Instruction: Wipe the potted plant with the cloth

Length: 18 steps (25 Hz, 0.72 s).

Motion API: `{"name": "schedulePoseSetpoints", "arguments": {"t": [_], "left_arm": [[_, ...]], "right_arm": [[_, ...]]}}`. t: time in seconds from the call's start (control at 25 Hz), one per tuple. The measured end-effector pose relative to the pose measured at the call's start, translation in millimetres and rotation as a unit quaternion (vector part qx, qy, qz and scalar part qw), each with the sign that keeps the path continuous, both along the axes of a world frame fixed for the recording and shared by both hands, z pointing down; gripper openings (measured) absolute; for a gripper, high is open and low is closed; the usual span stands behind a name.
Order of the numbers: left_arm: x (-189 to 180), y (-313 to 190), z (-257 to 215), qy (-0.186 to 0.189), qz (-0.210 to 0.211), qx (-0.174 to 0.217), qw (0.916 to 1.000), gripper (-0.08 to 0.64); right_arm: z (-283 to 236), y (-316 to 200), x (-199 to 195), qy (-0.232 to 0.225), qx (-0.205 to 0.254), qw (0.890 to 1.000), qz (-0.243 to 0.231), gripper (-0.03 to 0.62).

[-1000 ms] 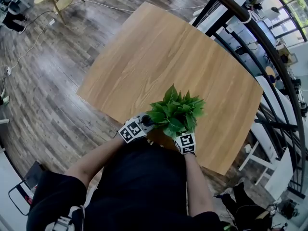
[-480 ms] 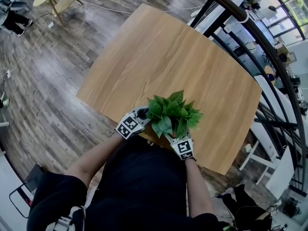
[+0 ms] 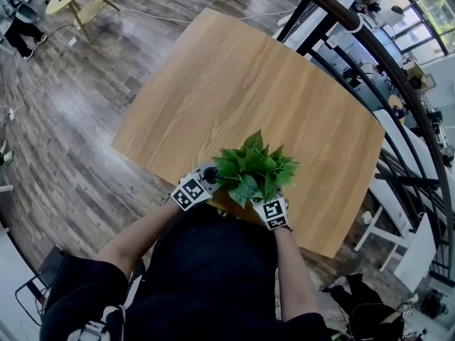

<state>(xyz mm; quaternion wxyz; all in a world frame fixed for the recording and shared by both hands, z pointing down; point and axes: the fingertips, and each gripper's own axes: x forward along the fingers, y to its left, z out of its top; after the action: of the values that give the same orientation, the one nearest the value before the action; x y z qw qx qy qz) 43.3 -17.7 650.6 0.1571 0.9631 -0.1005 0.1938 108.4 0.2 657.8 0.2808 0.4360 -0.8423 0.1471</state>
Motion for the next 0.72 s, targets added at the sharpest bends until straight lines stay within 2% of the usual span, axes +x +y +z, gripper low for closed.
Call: {"name": "schedulePoseSetpoints", "arguments": {"t": [0.4, 0.6, 0.72], "left_arm": [[7, 35, 1, 0.004, 0.044, -0.009, 0.9990, 0.091], [5, 27, 5, 0.011, 0.014, -0.034, 0.9993, 0.091], [-1, 8, 6, 0.011, -0.018, -0.039, 0.9990, 0.091]], "right_arm": [[-2, -8, -1, 0.003, 0.009, 1.000, 0.009, 0.356], [-2, -4, -1, -0.002, 0.006, 1.000, 0.023, 0.356], [0, 11, -10, -0.019, -0.002, 1.000, 0.009, 0.356]]}}
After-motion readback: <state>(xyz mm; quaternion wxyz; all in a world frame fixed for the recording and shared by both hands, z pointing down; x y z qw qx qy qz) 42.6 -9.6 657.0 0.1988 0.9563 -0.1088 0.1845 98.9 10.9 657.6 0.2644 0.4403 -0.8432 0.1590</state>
